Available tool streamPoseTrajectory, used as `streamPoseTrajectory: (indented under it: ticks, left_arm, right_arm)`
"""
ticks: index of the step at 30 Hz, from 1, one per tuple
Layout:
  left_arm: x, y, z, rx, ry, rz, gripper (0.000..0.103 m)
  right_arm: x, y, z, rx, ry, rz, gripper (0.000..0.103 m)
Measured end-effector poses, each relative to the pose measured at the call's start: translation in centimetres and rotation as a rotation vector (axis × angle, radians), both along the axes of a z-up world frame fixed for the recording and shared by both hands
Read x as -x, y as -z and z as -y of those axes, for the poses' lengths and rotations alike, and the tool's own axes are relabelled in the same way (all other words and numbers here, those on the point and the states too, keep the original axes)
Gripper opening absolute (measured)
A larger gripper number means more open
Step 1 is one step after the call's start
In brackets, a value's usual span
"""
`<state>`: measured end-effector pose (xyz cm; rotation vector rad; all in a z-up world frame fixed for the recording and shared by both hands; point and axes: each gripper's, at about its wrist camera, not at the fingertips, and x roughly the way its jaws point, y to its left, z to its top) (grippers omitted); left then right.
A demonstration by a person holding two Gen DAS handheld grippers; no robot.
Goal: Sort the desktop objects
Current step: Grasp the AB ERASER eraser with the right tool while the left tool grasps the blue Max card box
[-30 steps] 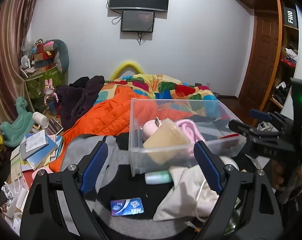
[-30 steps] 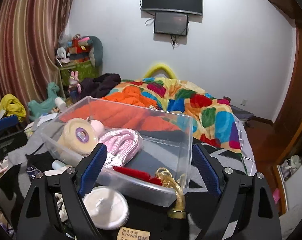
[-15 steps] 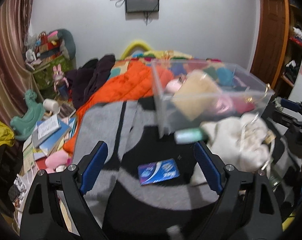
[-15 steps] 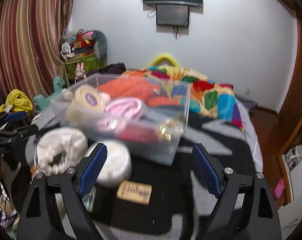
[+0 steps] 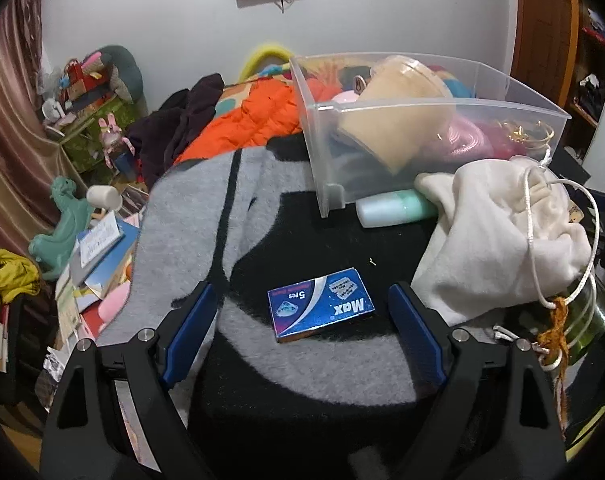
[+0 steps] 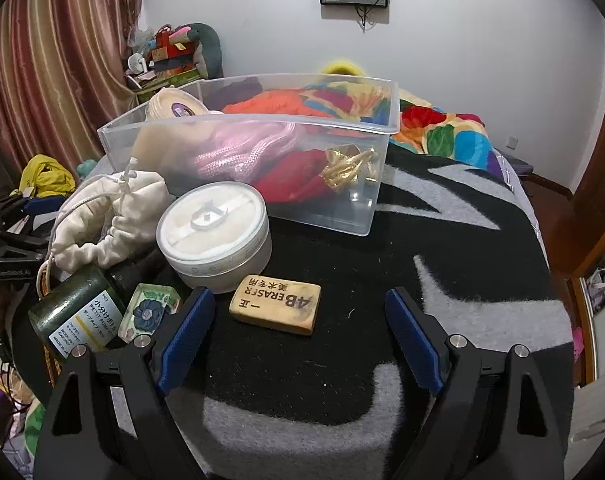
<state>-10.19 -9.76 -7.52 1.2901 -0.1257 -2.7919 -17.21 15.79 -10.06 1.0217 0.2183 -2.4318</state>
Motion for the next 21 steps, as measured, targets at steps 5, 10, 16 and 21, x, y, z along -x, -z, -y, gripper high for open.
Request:
streamPoseTrajectory:
  ticks: [5,10,16,21]
  left_arm:
    - [-0.1,0.2,0.6,-0.049,-0.003,0.000,0.055]
    - [-0.6,-0.1,0.1,-0.008,-0.008,-0.034,0.050]
    - [-1.9,-1.3,-0.3,0.006,-0.001,-0.112,0.049]
    - [-2.2,-1.8,0.0,-0.026,-0.007,-0.129,0.049]
  right_arm:
    - [-0.4,0.2,0.4,-0.017,-0.007,-0.012,0.067]
    - [-0.6,0.0,0.4,-0.013,-0.010,-0.035,0.041]
    - [-0.3,-0.3,-0.9,0.068,0.013,-0.021,0.040]
    - [-0.1,-0.8,-1.9,0.119,0.024,-0.003,0.040]
